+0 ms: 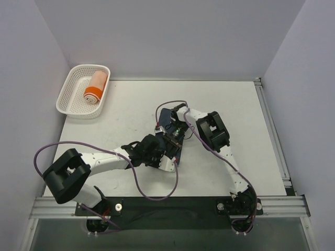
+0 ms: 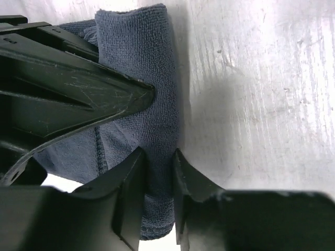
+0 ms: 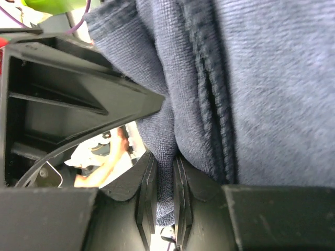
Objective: Roll the towels
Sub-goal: Roll the towel
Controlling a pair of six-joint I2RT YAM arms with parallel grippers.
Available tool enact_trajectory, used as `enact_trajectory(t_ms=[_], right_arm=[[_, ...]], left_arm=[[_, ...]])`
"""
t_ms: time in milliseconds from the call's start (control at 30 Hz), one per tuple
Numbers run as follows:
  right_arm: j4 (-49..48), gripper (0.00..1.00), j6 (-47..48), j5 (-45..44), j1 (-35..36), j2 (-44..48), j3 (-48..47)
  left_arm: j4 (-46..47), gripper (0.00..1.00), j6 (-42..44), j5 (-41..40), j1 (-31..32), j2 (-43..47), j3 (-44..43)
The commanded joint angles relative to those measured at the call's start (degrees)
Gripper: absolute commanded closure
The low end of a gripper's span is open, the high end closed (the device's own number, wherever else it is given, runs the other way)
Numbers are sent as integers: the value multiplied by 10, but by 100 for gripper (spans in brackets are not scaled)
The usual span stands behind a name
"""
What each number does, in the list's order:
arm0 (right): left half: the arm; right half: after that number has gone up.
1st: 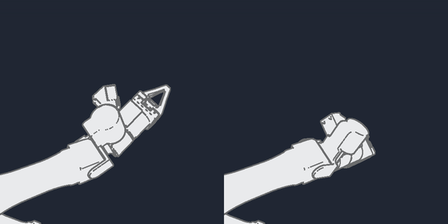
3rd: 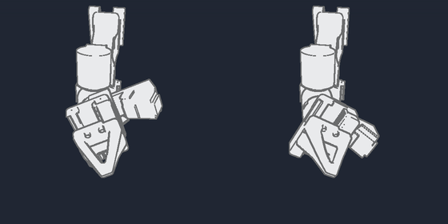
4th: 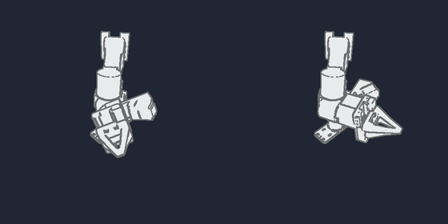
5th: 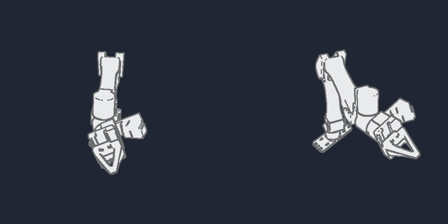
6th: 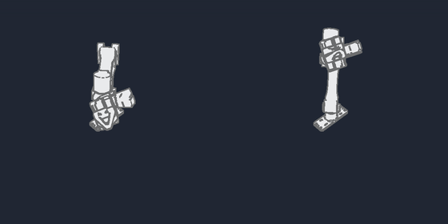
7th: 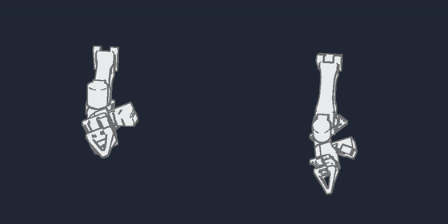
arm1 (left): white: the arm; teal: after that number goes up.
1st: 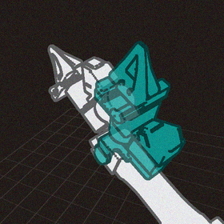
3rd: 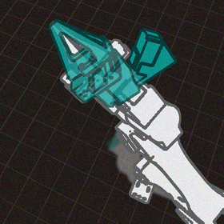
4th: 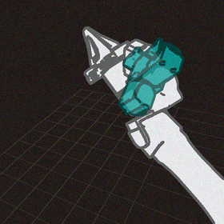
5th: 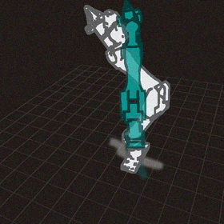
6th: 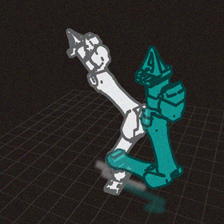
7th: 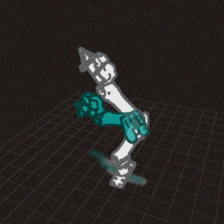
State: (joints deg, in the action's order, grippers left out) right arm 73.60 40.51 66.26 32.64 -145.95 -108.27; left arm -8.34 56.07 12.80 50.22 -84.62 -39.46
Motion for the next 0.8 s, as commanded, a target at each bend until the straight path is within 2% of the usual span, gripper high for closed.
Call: enact_trajectory(t_ms=[0, 100, 200, 300, 433, 533, 700, 767], right_arm=[[10, 100, -16, -24, 0, -30, -40], [4, 99, -39, -28, 1, -44, -61], [-21, 93, -68, -33, 3, -44, -78], [-73, 86, -102, -47, 7, -29, -77], [-102, 69, -138, -70, 8, -10, -84], [-108, 56, -134, -75, -11, 45, -50], [-118, 45, -154, -113, -64, 154, 25], [-121, 35, -161, -123, -94, 217, 44]], left_arm=[[-61, 68, -16, -7, 2, 6, 8], [-131, 75, -44, 14, 5, 34, 11], [-181, 78, -78, 14, 5, 53, 20], [-214, 78, -103, 14, 5, 63, 24], [-250, 78, -135, 23, 2, 55, 11], [-260, 79, -124, 35, -19, 44, 6], [-323, 82, -85, 74, -58, -9, -39], [-353, 82, -69, 115, -97, -36, -62]])
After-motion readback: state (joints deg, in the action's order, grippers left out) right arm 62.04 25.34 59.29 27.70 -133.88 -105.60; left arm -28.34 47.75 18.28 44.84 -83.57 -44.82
